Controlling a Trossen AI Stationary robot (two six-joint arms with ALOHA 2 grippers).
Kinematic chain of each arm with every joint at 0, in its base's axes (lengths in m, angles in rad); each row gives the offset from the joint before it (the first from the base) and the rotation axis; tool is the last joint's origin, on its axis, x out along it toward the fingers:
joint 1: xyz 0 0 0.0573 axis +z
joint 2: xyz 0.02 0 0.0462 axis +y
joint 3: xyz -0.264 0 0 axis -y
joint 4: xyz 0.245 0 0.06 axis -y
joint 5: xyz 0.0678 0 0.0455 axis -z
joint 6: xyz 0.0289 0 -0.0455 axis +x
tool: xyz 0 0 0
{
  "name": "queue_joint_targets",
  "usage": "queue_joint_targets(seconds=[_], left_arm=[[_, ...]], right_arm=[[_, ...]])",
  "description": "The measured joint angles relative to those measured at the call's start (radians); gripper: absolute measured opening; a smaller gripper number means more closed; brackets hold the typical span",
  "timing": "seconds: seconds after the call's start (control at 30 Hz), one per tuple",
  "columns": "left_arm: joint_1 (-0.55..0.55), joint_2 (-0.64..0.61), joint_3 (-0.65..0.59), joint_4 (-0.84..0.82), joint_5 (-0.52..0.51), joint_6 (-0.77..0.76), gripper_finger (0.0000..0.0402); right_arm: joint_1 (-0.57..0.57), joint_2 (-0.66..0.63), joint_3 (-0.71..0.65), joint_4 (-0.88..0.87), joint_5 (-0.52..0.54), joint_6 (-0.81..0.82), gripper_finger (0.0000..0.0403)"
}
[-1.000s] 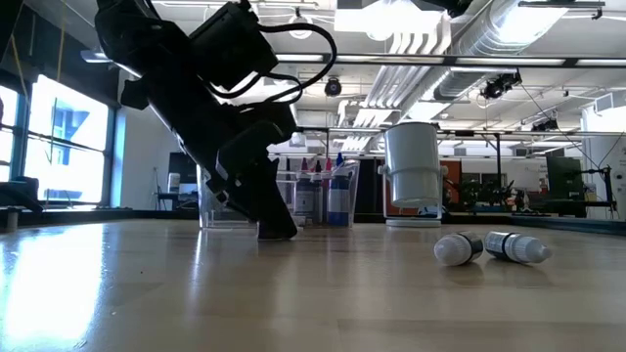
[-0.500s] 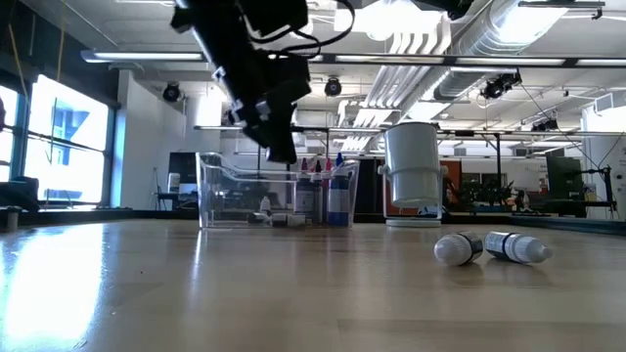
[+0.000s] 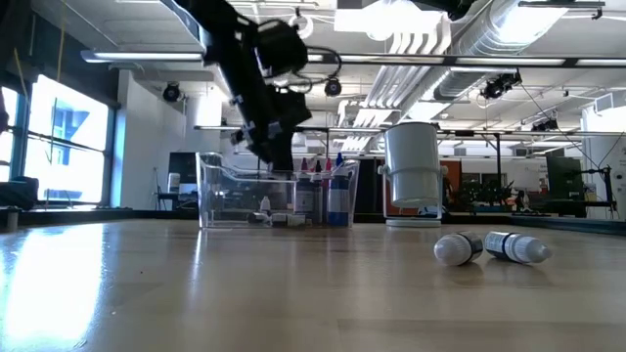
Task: Pick & Place food coloring
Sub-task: Put the small green food coloring bottle into the transparent container, then put the small red food coloring bottle into the transparent container
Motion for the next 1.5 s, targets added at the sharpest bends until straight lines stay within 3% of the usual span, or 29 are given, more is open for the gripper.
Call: queue_joint_targets(seconds=[0.37,1.1,1.5], left_arm=[[0.033,0.143,-0.001,0.064,0.034,0.137,0.0088],[0.033,0.147,0.000,0.107,0.016,0.220,0.0090],[0.031,0.147,0.008,0.105,0.034,0.264,0.0190]], right_arm=[[0.000,0.000,0.000,-0.008,0.000,0.030,0.0103],[0.000,0.000,0.000,-0.009,0.000,0.032,0.0103],[0.000,0.000,0.000,-0.009,0.000,0.031,0.0103]])
